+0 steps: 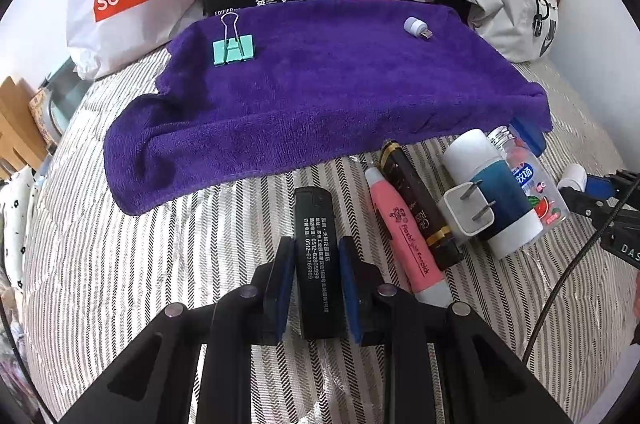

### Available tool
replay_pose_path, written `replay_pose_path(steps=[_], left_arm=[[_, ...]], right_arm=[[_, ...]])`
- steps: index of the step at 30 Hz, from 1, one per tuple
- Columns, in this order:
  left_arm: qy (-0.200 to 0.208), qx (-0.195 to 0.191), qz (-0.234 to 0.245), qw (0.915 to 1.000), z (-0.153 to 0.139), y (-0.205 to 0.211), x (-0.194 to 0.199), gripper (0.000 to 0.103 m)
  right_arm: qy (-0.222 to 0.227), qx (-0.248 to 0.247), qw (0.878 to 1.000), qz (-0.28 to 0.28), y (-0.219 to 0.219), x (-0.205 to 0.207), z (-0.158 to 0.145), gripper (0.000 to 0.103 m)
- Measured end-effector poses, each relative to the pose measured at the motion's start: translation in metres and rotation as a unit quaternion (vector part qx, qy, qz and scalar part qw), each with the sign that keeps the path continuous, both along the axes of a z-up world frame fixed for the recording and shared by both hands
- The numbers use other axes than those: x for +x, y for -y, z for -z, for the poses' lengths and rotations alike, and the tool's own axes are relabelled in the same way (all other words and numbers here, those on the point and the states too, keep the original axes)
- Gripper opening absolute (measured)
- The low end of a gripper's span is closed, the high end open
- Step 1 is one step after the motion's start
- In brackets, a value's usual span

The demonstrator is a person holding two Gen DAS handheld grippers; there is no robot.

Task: Organize rigid objects
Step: 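Place the black case on the towel with the left gripper while the right gripper places the white bottle there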

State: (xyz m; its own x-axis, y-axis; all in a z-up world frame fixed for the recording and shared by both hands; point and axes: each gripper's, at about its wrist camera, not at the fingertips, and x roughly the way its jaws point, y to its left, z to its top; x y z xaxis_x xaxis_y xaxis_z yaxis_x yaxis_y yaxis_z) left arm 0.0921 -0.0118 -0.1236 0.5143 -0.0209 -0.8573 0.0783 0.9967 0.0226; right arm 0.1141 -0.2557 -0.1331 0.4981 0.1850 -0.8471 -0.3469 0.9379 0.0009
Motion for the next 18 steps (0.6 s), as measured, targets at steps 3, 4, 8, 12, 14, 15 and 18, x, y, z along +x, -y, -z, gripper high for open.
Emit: replay_pose_path(steps=[3,4,8,12,14,15,18], left_arm=[[-0.004,-0.040,-0.007,0.9992,-0.001,-0.011,0.001,0.021],[-0.006,-0.055,-0.009,0.9984,-0.001,-0.015,0.000,0.021],[-0.009,-0.086,-0.017,0.9961,-0.004,-0.029,-0.005,0.021],[-0.002,-0.094,-0.022,0.9954,-0.012,-0.038,-0.010,0.021],[0.004,-0.094,-0.022,0.9953,-0.019,-0.040,-0.010,0.021],[0.008,-0.094,-0.022,0.9953,-0.023,-0.042,-0.010,0.021],[0.022,-0.102,-0.024,0.9943,-0.035,-0.048,-0.007,0.021]], right_arm=[[-0.016,0.016,1.000,0.004,0.005,0.005,-0.002,0.032],[-0.024,0.021,0.999,0.004,0.007,0.006,-0.003,0.031],[-0.027,0.033,0.999,0.004,0.010,0.004,-0.011,0.031],[-0.023,0.028,0.999,-0.007,0.004,0.000,-0.020,0.031],[-0.022,0.032,0.999,-0.013,0.000,-0.001,-0.024,0.031],[-0.023,0.038,0.999,-0.016,-0.002,-0.001,-0.026,0.031],[-0.024,0.063,0.997,-0.029,-0.005,0.000,-0.035,0.031]])
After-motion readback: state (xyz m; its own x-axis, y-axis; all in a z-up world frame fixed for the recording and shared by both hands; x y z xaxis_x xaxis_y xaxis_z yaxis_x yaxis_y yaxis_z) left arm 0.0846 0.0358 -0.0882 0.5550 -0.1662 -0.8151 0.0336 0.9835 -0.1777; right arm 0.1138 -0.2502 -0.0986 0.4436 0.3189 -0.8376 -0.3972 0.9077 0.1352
